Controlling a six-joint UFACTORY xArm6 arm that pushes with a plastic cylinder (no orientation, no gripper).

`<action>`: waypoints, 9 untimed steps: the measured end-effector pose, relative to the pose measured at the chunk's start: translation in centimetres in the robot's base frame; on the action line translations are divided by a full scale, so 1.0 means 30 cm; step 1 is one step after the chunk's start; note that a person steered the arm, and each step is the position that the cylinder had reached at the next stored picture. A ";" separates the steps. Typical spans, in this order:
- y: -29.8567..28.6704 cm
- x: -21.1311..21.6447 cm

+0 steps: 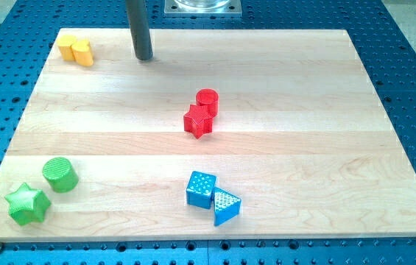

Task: Move the yellow blocks diagonally to the red blocks

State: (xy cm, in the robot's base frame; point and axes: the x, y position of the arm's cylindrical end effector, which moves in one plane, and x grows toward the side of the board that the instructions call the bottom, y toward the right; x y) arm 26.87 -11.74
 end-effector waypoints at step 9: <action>-0.626 -0.204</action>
State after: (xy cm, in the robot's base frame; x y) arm 20.75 -30.51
